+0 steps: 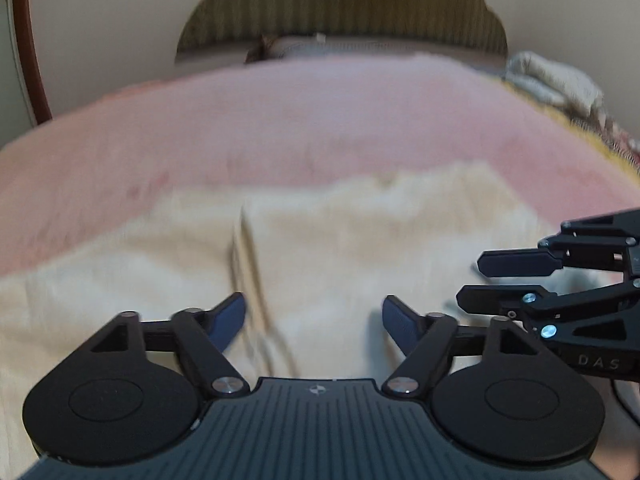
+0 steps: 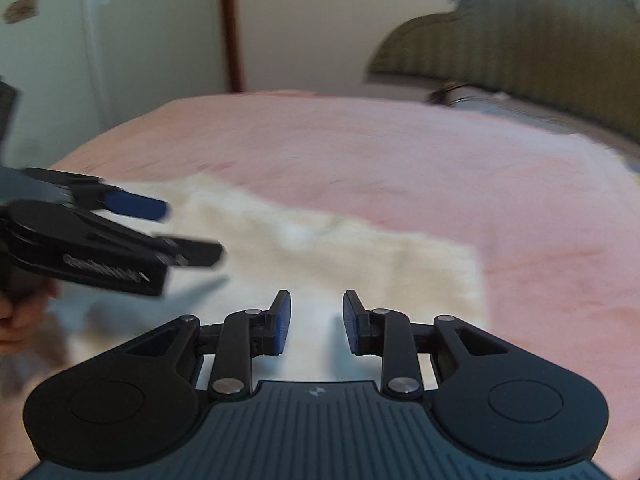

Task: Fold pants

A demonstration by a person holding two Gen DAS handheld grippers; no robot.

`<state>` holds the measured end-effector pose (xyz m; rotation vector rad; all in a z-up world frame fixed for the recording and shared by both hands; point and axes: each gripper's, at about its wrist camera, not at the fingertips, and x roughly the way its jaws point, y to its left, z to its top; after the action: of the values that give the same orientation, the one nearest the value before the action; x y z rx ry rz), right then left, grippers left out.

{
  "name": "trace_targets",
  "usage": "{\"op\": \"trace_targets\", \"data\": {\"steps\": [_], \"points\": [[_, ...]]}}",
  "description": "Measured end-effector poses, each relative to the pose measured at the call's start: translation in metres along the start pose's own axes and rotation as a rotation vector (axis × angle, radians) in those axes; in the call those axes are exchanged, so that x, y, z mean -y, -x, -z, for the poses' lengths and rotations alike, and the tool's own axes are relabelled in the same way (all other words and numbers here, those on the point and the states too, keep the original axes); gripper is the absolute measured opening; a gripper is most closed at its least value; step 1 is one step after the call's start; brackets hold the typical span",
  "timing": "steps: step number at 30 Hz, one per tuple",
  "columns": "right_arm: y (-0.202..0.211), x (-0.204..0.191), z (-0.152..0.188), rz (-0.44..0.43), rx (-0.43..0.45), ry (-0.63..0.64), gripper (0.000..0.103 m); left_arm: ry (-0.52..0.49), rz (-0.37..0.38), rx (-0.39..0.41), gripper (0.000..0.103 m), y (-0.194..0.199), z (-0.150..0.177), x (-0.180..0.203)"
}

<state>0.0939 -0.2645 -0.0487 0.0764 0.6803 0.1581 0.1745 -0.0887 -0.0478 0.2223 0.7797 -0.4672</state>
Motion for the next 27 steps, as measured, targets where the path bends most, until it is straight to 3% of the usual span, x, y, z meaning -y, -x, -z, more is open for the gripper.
{"op": "trace_targets", "data": {"steps": [2,5,9,11,15,20,22,24,27], "points": [[-0.013,-0.016,0.011,-0.002,-0.068,0.071,0.029,0.028,-0.006,0.042,0.069,0.014,0.015,-0.010],[-0.007,-0.032,0.009,0.038,-0.051,0.081,0.030,0.109,-0.040,0.078,0.070,0.037,0.023,-0.033],[-0.001,-0.052,-0.002,-0.094,0.012,0.050,0.030,0.202,-0.114,0.123,0.071,0.063,0.027,-0.068],[-0.012,-0.068,0.001,-0.101,-0.007,0.081,0.031,0.223,-0.157,0.114,0.075,0.068,0.031,-0.081],[-0.017,-0.084,0.008,-0.046,-0.030,0.169,0.031,0.200,-0.176,0.000,0.077,0.065,0.051,-0.099],[-0.011,-0.083,-0.006,-0.072,0.022,0.058,0.033,0.148,-0.176,0.049,0.077,0.084,0.069,-0.101],[-0.022,-0.091,-0.004,-0.104,-0.041,0.082,0.033,0.149,-0.194,0.072,0.077,0.094,0.075,-0.107],[-0.024,-0.104,0.000,-0.038,-0.035,0.155,0.034,0.184,-0.234,0.106,0.077,0.107,0.081,-0.121],[-0.013,-0.118,-0.009,0.008,0.011,0.168,0.034,0.320,-0.299,0.149,0.078,0.129,0.091,-0.156]]}}
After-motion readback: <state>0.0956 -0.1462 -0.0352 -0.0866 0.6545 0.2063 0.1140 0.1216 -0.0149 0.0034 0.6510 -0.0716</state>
